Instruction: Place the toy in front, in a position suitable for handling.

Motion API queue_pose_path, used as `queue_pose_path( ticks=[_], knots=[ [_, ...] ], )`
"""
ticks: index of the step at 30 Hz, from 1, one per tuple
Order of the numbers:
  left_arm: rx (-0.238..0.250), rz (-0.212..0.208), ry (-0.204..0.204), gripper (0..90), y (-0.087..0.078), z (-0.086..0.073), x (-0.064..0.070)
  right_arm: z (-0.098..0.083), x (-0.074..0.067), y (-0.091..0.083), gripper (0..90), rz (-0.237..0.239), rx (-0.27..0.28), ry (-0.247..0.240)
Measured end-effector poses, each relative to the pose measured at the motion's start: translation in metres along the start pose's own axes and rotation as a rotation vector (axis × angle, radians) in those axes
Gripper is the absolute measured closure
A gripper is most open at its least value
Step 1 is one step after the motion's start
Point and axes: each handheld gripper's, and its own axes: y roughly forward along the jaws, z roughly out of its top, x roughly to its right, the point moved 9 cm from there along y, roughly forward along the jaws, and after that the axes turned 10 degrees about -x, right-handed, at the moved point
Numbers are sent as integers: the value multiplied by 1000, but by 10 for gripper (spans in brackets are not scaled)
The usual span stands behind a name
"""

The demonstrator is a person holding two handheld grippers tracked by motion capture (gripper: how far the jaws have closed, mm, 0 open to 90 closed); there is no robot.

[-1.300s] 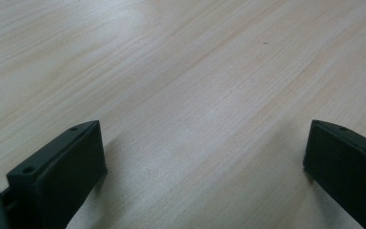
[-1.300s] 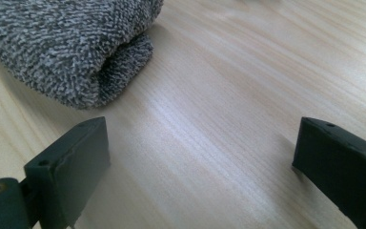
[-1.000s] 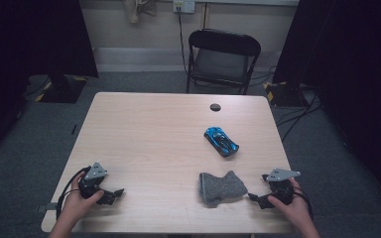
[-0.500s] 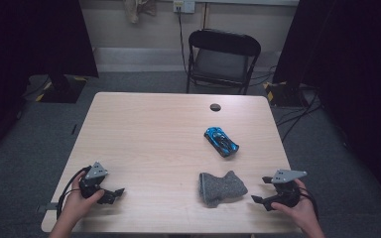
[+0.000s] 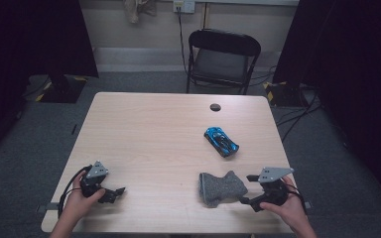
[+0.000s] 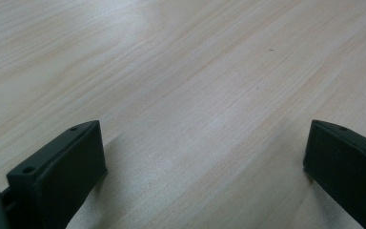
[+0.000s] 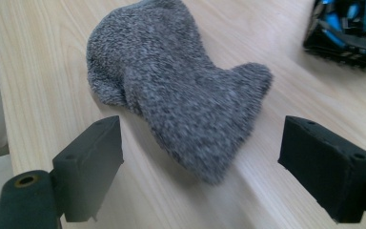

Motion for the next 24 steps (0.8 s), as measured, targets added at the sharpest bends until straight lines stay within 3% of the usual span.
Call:
queue_pose_path(
  ticks=[9, 11, 15, 18, 24],
  knots=[
    [0, 0, 0, 0, 0, 0, 0, 10, -4, 23, 142, 5, -49, -38],
    [0, 0, 0, 0, 0, 0, 0, 8, -2, 30, 159, 5, -61, -27],
    [0, 0, 0, 0, 0, 0, 0, 6, -2, 35, 266, 4, -66, -37],
    [0, 0, -1, 0, 0, 0, 0, 5, -1, 37, 385, -30, -65, -41],
    [1, 0, -3, 0, 0, 0, 0, 5, -2, 40, 522, -19, -71, -34]
  ],
)
